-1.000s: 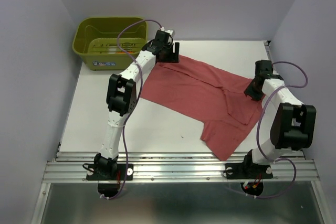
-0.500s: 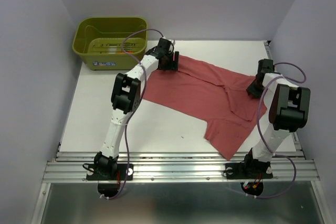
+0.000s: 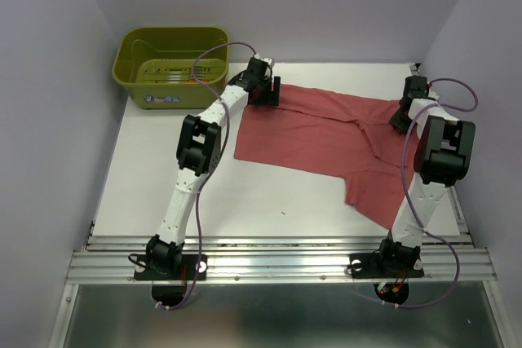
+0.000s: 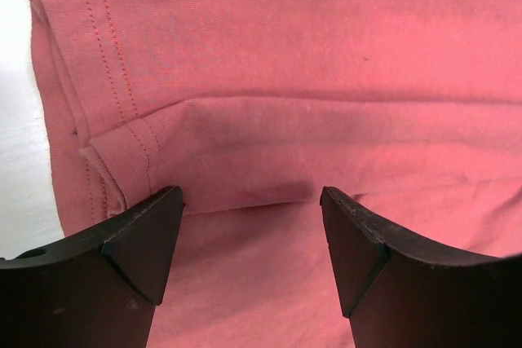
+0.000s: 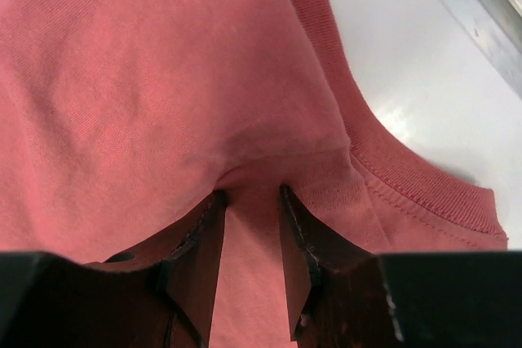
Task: Roll the t-shirts
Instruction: Fold the T-shirt at the center of the board.
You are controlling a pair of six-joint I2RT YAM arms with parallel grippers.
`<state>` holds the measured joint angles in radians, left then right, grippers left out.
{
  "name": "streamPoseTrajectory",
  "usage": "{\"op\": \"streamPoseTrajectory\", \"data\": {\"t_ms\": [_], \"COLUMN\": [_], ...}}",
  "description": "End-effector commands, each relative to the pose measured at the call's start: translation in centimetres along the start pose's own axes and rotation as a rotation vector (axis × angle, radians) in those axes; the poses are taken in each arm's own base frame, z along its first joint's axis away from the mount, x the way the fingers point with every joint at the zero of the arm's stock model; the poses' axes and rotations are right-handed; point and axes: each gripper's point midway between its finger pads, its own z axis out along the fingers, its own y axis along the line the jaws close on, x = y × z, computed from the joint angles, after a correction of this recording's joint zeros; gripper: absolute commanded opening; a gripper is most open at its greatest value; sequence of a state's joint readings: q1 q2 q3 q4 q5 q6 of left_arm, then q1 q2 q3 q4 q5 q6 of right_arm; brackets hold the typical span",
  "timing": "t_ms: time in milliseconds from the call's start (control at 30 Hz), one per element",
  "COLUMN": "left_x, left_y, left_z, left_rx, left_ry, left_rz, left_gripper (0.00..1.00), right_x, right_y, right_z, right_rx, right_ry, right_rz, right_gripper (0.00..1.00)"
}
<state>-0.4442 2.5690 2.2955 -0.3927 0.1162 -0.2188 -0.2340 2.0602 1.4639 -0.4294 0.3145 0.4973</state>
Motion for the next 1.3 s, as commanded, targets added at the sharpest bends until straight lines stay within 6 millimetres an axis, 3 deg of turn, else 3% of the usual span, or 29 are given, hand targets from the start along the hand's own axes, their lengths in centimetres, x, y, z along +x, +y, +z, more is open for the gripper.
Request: {"op": "streamPoseTrajectory", "data": {"t_ms": [0, 167, 267, 300, 333, 367, 400, 433, 467, 500, 533, 567, 600, 667, 700, 767, 800, 867, 1033, 1267], "left_x": [-1.6, -5.3, -6.5, -6.5, -6.4, -7.2, -5.1, -5.7, -3.0, -2.0, -2.3, -1.2, 2.5, 3.8, 6.9, 8.4, 10.6, 12.6, 14.7, 15.3], "left_y": [-0.8, -3.6, -5.4, -5.7, -6.0, -6.2, -5.9, -5.7, -5.0, -4.0, -4.0, -3.5, -2.1, -0.9, 0.5, 1.3, 2.1, 3.0, 3.8, 4.3], "left_z": [-1.8, -6.8, -10.3, -11.1, -11.9, -14.0, -13.7, -15.8, -15.4, -15.7, -18.1, -18.6, -17.8, -19.8, -19.5, -20.5, -20.2, -20.0, -18.0, -15.0], "left_rx": [0.014, 0.056, 0.078, 0.080, 0.083, 0.071, 0.046, 0.019, -0.008, -0.054, -0.057, -0.069, -0.103, -0.149, -0.185, -0.212, -0.233, -0.254, -0.277, -0.299], "left_ry": [-0.023, -0.106, -0.141, -0.142, -0.143, -0.173, -0.130, -0.163, -0.107, -0.102, -0.137, -0.130, -0.064, -0.085, -0.030, -0.030, 0.005, 0.016, 0.035, 0.043], "left_rz": [0.012, 0.030, 0.042, 0.045, 0.046, 0.047, 0.047, 0.028, 0.020, 0.005, -0.011, -0.027, -0.049, -0.077, -0.085, -0.121, -0.129, -0.160, -0.200, -0.234], "left_gripper": [0.80, 0.80, 0.80, 0.80, 0.80, 0.80, 0.80, 0.80, 0.80, 0.80, 0.80, 0.80, 0.80, 0.80, 0.80, 0.80, 0.79, 0.75, 0.71, 0.69], "right_x": [0.6, -1.9, -0.2, -1.0, -0.3, 1.7, 1.5, 3.6, 4.5, 4.6, 6.8, 6.4, 8.0, 10.2, 11.7, 12.9, 13.8, 14.1, 14.7, 14.1], "right_y": [-0.3, 0.2, -1.2, -1.0, -0.9, -1.6, -1.7, -2.7, -2.8, -3.1, -3.6, -3.2, -3.9, -4.0, -4.6, -4.6, -5.1, -5.3, -5.4, -5.4], "right_z": [1.0, -5.0, -7.9, -9.1, -9.9, -10.0, -11.6, -11.7, -12.3, -13.9, -14.0, -15.0, -15.5, -16.3, -16.2, -17.3, -17.3, -17.9, -18.4, -18.6], "right_rx": [-0.004, -0.109, -0.131, -0.158, -0.189, -0.195, -0.230, -0.219, -0.228, -0.262, -0.266, -0.301, -0.312, -0.344, -0.339, -0.379, -0.373, -0.384, -0.398, -0.394], "right_ry": [0.048, -0.017, -0.009, -0.031, -0.017, 0.019, -0.004, 0.034, 0.039, 0.017, 0.055, 0.040, 0.062, 0.115, 0.146, 0.162, 0.177, 0.175, 0.193, 0.181], "right_rz": [0.009, 0.060, 0.069, 0.077, 0.077, 0.068, 0.071, 0.053, 0.039, 0.047, 0.039, 0.049, 0.055, 0.042, 0.039, 0.039, 0.040, 0.048, 0.039, 0.029], "right_gripper": [0.39, 0.46, 0.63, 0.63, 0.68, 0.71, 0.75, 0.80, 0.82, 0.85, 0.87, 0.89, 0.89, 0.89, 0.89, 0.89, 0.89, 0.89, 0.89, 0.89]}}
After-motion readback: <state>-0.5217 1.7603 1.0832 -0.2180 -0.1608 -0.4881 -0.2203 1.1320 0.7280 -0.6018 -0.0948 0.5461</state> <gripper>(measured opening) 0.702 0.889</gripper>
